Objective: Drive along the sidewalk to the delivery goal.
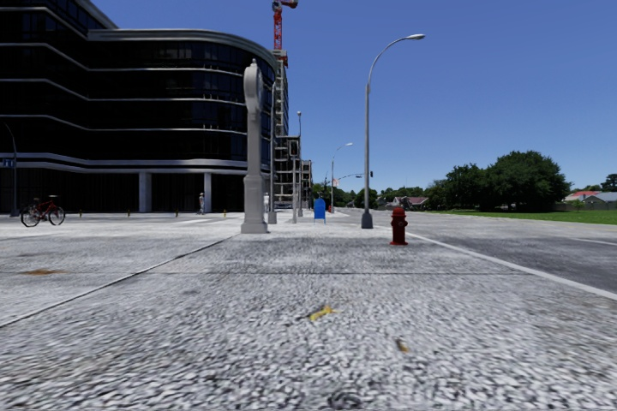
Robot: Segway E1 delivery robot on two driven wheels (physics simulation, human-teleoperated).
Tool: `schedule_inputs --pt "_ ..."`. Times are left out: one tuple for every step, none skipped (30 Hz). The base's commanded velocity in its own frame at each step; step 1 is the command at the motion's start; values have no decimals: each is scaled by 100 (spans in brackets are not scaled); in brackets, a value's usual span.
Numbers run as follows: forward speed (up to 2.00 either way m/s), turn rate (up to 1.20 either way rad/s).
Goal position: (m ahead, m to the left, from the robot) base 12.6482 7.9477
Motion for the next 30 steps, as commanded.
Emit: schedule_inputs --pt "157 0" --pt "157 0" --pt "157 0" --pt "157 0" --pt "157 0" --pt "157 3" --pt "157 13" --pt "157 13" --pt "157 20" --pt "157 30" --pt "157 41" --pt "157 50" --pt "157 62" --pt "157 74" --pt "157 74" --pt "157 82" --pt "157 85" --pt "157 85" --pt "157 89" --pt "157 89" --pt "157 94" --pt "157 95" --pt "157 95" --pt "157 96" --pt "157 96" --pt "157 96" --pt "157 96" --pt "157 96" --pt "157 96" --pt "157 96"
